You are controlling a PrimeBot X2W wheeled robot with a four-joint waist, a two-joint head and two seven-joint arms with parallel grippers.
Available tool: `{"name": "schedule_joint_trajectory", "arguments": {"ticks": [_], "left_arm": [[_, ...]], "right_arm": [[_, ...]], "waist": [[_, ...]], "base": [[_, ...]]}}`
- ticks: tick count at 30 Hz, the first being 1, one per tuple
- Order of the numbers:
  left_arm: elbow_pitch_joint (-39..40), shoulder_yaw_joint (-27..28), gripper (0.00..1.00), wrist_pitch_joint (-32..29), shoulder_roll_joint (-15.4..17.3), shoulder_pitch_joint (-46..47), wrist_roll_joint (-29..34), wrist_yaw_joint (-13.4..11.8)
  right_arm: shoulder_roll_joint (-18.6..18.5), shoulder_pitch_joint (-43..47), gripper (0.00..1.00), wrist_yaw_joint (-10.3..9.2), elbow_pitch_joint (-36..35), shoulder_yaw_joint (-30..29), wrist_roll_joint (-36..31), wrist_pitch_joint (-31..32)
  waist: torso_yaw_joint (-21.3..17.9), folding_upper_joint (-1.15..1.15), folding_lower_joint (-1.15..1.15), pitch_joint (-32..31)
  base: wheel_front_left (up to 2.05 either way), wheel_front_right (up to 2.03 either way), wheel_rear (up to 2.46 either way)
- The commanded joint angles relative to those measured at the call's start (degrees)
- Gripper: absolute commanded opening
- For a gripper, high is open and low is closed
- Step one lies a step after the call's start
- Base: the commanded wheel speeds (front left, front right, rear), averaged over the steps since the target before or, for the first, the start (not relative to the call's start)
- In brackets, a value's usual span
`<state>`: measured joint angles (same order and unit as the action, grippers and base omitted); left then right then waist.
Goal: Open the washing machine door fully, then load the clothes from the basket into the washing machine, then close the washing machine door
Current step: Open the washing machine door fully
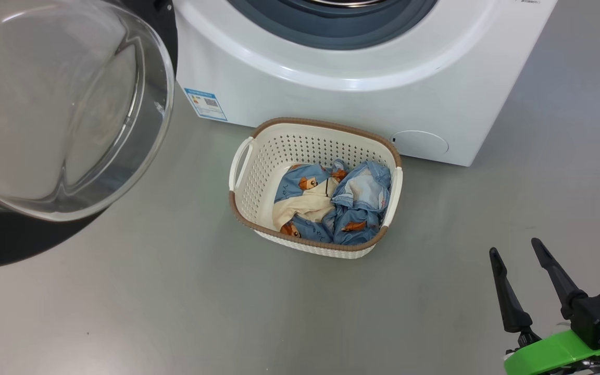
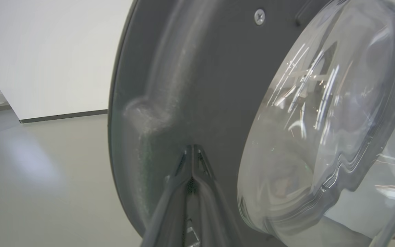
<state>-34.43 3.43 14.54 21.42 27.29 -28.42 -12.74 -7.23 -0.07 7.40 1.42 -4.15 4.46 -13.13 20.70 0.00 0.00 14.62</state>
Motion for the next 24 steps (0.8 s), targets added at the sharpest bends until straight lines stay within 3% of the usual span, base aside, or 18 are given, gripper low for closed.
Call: {"name": "schedule_joint_trajectory", "arguments": {"ticks": [1,14,24], "left_arm": [[1.2,3.59,0.0,0.45,2.93,0.67,1.32,0.58],[12.35,9.22,0.0,0.46,-4.68,-9.95,7.92,1.68],[28.76,5.6,0.0,0.46,-11.17,-21.75,15.83,2.52]], "right_arm": [[-0.12,-0.75,1.0,0.09,-1.02,1.71,0.89,-0.33],[0.72,-0.08,1.0,0.09,-0.94,1.46,0.7,-0.63],[1.3,-0.22,1.0,0.09,-1.09,1.92,0.78,-0.84]], "waist": [[-0.15,0.0,0.0,-0.31],[-0.16,0.0,0.0,-1.54],[-2.04,0.0,0.0,-3.03]], "base": [[0.0,0.0,0.0],[0.0,0.0,0.0],[0.0,0.0,0.0]]}}
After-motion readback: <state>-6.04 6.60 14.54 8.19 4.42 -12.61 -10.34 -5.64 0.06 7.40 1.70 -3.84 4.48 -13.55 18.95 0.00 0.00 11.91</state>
